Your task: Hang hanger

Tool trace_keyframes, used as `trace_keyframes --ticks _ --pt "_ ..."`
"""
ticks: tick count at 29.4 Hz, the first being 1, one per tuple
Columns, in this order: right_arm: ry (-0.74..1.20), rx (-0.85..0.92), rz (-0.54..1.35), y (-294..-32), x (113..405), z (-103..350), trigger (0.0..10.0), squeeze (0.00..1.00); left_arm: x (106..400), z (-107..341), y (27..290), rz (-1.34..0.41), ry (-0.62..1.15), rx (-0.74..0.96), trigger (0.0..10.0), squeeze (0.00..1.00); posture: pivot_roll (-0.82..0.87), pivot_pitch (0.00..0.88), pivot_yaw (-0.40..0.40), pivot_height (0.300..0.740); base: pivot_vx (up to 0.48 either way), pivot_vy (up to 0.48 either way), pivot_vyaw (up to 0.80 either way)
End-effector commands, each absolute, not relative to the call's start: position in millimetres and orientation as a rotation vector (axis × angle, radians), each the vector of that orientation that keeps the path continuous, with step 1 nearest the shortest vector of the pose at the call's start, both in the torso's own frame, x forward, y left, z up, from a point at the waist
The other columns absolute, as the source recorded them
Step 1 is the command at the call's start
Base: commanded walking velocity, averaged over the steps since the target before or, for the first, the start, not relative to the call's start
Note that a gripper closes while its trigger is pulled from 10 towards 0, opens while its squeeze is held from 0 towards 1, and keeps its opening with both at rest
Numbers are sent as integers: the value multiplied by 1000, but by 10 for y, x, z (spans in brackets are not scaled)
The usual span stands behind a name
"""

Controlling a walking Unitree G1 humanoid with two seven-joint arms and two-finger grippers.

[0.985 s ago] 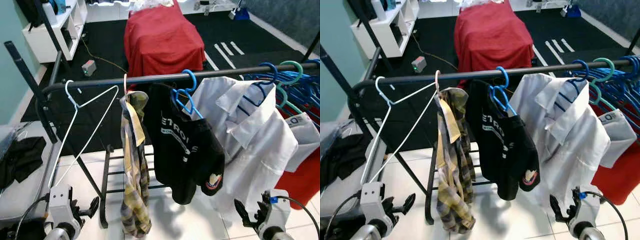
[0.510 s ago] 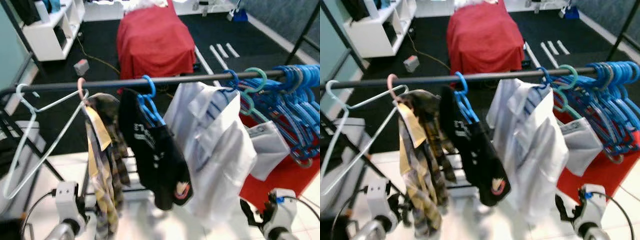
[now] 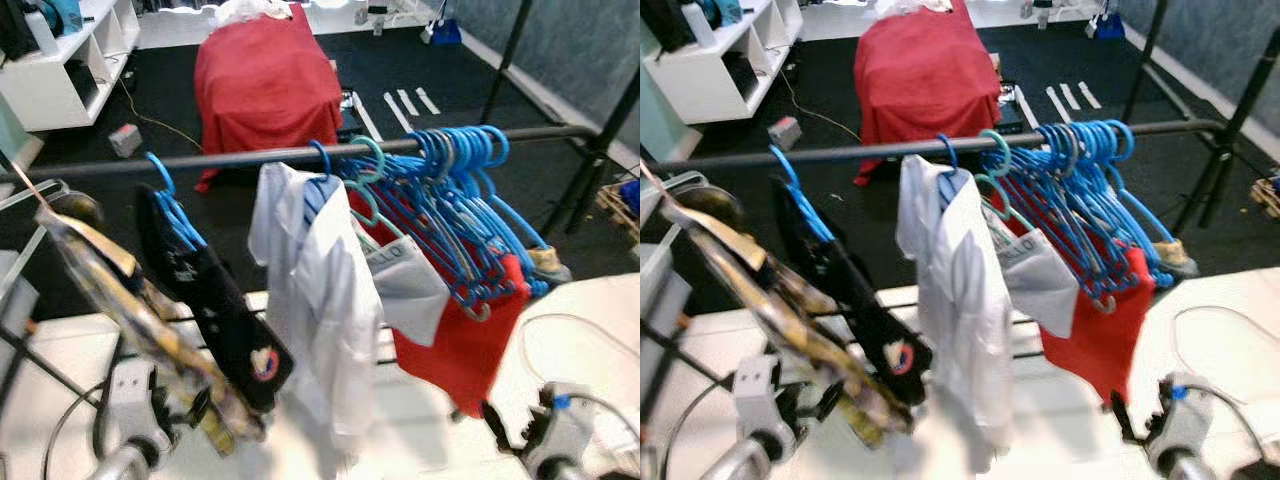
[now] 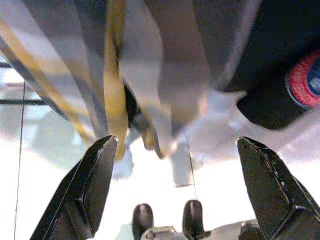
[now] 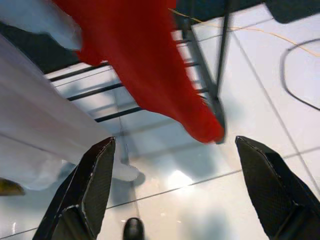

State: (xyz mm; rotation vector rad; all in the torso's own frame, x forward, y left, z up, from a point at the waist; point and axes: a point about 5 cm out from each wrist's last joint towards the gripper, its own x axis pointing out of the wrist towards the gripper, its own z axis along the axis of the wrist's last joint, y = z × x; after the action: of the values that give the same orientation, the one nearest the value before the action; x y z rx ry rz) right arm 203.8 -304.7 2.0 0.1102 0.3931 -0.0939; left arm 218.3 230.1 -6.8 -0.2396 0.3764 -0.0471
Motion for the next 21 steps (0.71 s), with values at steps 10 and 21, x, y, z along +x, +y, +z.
trace_keyframes --ticks 10,21 --pt "301 23 -438 -3739 1863 431 10000 0 2178 -44 2412 -52 388 -204 10000 0 -110 183 17 740 0 0 0" --pt "-300 -114 -441 -4032 2395 2233 10000 0 2383 49 2384 -61 351 -170 10000 0 -124 180 21 740 0 0 0"
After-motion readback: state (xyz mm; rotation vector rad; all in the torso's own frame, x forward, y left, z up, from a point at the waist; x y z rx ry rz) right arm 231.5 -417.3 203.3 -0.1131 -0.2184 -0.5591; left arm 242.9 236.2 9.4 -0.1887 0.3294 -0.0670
